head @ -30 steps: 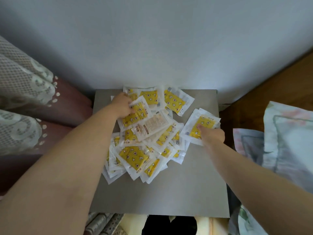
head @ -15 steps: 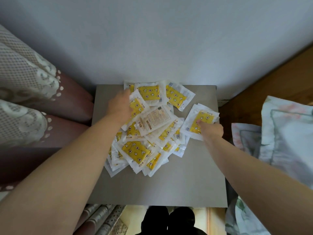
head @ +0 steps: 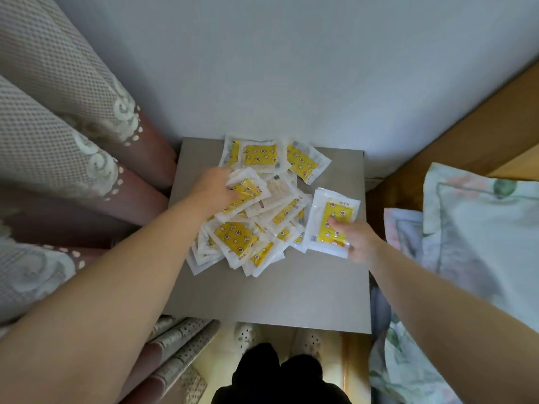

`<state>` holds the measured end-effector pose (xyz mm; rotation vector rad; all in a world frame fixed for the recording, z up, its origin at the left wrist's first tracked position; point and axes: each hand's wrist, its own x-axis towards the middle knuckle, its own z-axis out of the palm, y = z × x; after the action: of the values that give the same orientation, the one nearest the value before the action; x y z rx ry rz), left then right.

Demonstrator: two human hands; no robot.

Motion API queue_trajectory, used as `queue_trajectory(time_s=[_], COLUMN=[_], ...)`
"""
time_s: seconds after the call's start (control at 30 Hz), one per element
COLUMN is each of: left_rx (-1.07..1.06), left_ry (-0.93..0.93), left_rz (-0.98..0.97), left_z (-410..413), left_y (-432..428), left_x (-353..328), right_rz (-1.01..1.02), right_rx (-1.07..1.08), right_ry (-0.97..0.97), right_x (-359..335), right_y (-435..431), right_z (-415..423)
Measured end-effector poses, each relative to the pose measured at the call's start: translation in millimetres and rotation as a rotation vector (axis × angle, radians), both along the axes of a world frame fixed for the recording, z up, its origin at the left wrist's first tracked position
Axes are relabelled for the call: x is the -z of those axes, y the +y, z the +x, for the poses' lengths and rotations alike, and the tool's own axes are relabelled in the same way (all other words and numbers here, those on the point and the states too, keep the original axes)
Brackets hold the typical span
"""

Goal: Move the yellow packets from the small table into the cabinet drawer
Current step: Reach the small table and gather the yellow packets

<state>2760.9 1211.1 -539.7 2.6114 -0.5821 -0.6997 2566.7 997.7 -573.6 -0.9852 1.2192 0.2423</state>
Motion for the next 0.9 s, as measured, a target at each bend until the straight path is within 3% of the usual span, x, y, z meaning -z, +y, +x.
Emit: queue_trajectory(time_s=[0.37, 0.57, 0.8, 0.9], left_rx=[-0.358, -0.562, -0.579, -0.501], left_ry=[0.4, 0.617, 0.949, 1.09], left_rz=[-0.338, -0.545, -0.677, -0.623], left_z=[-111.0, -168.2, -237.0, -270.5], left_y=[25.0, 51.6, 86.1, 103.6], left_x=[-69.8, -99.8, -118.7, -123.8], right_rz=[0.174, 0.123, 0.087, 0.104], right_rx=[-0.026, -0.033, 0.216, 0.353], right_ry=[-0.263, -0.224, -0.215, -0.215], right_x=[-90.8, -126.0, -136.6, -137.9], right_y=[37.7, 82.3, 156.5, 192.6], right_z=[-42.1, -90.0, -172.7, -218.9])
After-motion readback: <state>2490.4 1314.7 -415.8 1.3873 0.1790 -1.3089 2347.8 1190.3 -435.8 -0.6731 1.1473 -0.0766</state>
